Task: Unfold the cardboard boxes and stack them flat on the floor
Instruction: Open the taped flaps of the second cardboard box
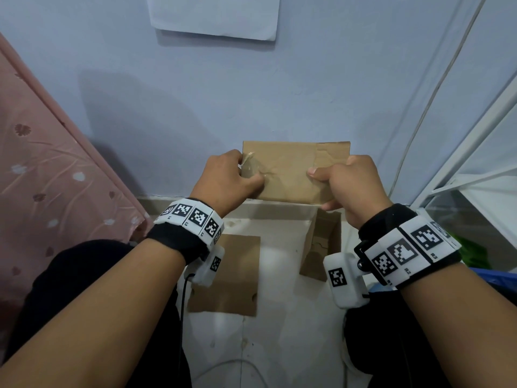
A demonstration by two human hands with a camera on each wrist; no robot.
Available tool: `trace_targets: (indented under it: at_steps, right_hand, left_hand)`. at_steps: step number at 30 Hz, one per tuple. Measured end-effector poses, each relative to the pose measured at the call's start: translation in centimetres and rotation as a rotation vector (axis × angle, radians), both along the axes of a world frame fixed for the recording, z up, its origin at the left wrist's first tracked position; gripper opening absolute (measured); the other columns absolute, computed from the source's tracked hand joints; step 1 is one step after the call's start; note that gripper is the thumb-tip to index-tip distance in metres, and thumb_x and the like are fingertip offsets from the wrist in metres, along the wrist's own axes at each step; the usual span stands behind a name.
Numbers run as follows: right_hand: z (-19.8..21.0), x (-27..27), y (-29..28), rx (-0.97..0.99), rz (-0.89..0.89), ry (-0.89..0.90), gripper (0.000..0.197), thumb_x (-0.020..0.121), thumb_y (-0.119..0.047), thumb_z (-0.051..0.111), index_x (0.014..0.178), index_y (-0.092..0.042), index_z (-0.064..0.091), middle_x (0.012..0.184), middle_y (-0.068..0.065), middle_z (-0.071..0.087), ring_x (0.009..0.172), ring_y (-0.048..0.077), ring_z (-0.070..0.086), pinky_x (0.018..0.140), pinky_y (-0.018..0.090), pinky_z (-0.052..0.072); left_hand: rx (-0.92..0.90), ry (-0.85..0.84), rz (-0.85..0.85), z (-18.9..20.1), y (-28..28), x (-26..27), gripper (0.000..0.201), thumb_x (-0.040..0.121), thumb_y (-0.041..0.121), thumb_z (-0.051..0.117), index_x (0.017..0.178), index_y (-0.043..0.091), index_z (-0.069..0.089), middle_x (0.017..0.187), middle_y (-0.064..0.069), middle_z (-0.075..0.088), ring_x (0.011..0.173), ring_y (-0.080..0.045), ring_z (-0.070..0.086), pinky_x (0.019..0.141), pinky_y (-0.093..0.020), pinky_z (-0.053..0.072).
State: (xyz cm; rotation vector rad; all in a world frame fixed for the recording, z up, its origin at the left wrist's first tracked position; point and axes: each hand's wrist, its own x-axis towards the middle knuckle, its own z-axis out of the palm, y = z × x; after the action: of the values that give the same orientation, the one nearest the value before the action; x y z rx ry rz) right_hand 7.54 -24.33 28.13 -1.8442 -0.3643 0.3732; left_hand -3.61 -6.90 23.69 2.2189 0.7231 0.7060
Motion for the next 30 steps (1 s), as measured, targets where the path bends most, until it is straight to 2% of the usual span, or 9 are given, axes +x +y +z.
trace_targets:
  at_steps: [2, 6, 9, 12, 15, 18, 24, 28, 30]
  right_hand:
    - [-0.1, 0.1, 0.1, 0.023, 0.001, 0.017, 0.027, 0.087, -0.012, 0.077, 0.078, -0.012, 0.051, 0.087, 0.000, 0.055, 0.067, 0.028, 0.061, 0.045, 0.029, 0.055]
    - [-0.4, 0.8, 0.2, 0.073, -0.030, 0.076, 0.020, 0.087, -0.011, 0.075, 0.086, -0.012, 0.055, 0.092, 0.000, 0.057, 0.085, 0.029, 0.065, 0.042, 0.025, 0.053]
    - [-0.2, 1.3, 0.2, 0.096, -0.043, 0.106, 0.017, 0.087, -0.010, 0.074, 0.096, -0.008, 0.061, 0.106, 0.008, 0.064, 0.096, 0.028, 0.067, 0.044, 0.025, 0.053]
    - [-0.1, 1.4, 0.3, 0.079, -0.028, 0.106, 0.019, 0.086, -0.010, 0.075, 0.101, -0.004, 0.065, 0.116, 0.012, 0.067, 0.098, 0.027, 0.068, 0.045, 0.024, 0.053]
    - [0.1, 1.5, 0.4, 0.077, -0.018, 0.110, 0.019, 0.085, -0.010, 0.075, 0.101, -0.003, 0.068, 0.114, 0.012, 0.069, 0.099, 0.028, 0.068, 0.045, 0.025, 0.053]
    - [0.4, 1.5, 0.1, 0.074, -0.006, 0.089, 0.014, 0.086, -0.010, 0.074, 0.097, -0.003, 0.070, 0.105, 0.008, 0.071, 0.093, 0.022, 0.068, 0.045, 0.024, 0.053]
    - [0.5, 1.5, 0.0, 0.085, 0.000, 0.074, 0.013, 0.085, -0.011, 0.075, 0.093, -0.005, 0.067, 0.104, 0.008, 0.069, 0.091, 0.029, 0.069, 0.045, 0.025, 0.052]
    - [0.4, 1.5, -0.1, 0.089, 0.006, 0.056, 0.014, 0.084, -0.011, 0.076, 0.092, -0.003, 0.067, 0.100, 0.011, 0.068, 0.091, 0.032, 0.070, 0.045, 0.025, 0.052]
    - [0.3, 1.5, 0.0, 0.111, 0.009, 0.044, 0.027, 0.083, -0.013, 0.077, 0.102, 0.003, 0.067, 0.104, 0.015, 0.068, 0.089, 0.030, 0.071, 0.046, 0.025, 0.052]
  left_hand:
    - [-0.008, -0.009, -0.003, 0.0, 0.0, 0.0, 0.025, 0.086, 0.040, 0.061, 0.084, 0.016, 0.063, 0.054, 0.001, 0.067, 0.051, -0.013, 0.057, 0.054, -0.029, 0.047]
    - [-0.010, -0.020, -0.016, 0.2, 0.2, -0.2, 0.016, 0.084, 0.031, 0.067, 0.097, 0.022, 0.067, 0.070, 0.004, 0.074, 0.071, -0.006, 0.066, 0.077, -0.033, 0.057]
    - [-0.087, -0.023, -0.108, 0.1, 0.7, -0.3, 0.070, 0.081, 0.036, 0.079, 0.144, 0.029, 0.048, 0.123, 0.004, 0.069, 0.110, -0.006, 0.065, 0.100, -0.031, 0.052]
    - [-0.112, -0.020, -0.240, 0.1, 0.9, -0.7, 0.099, 0.080, 0.044, 0.083, 0.156, 0.048, 0.018, 0.157, 0.014, 0.037, 0.141, -0.011, 0.042, 0.116, -0.035, 0.037]
    - [-0.210, -0.109, -0.326, 0.0, 0.9, -0.7, 0.081, 0.089, 0.034, 0.077, 0.152, 0.052, 0.029, 0.135, 0.033, 0.045, 0.125, 0.005, 0.052, 0.110, -0.033, 0.047]
    - [-0.202, -0.220, -0.277, -0.2, 1.1, -0.5, 0.066, 0.092, 0.028, 0.074, 0.146, 0.048, 0.043, 0.130, 0.031, 0.053, 0.116, 0.021, 0.047, 0.106, -0.029, 0.049]
    - [-0.157, -0.221, -0.286, 0.3, 0.9, -1.0, 0.055, 0.098, 0.029, 0.066, 0.146, 0.048, 0.044, 0.132, 0.027, 0.055, 0.108, 0.031, 0.046, 0.095, -0.010, 0.047]
    - [-0.180, -0.232, -0.231, 0.8, 0.6, -1.2, 0.049, 0.102, 0.034, 0.057, 0.146, 0.051, 0.042, 0.136, 0.005, 0.059, 0.110, 0.014, 0.059, 0.098, -0.023, 0.053]
    - [-0.277, -0.286, -0.212, 0.8, 0.2, -1.2, 0.069, 0.101, 0.037, 0.060, 0.154, 0.054, 0.019, 0.150, 0.001, 0.048, 0.117, 0.000, 0.064, 0.104, -0.029, 0.051]
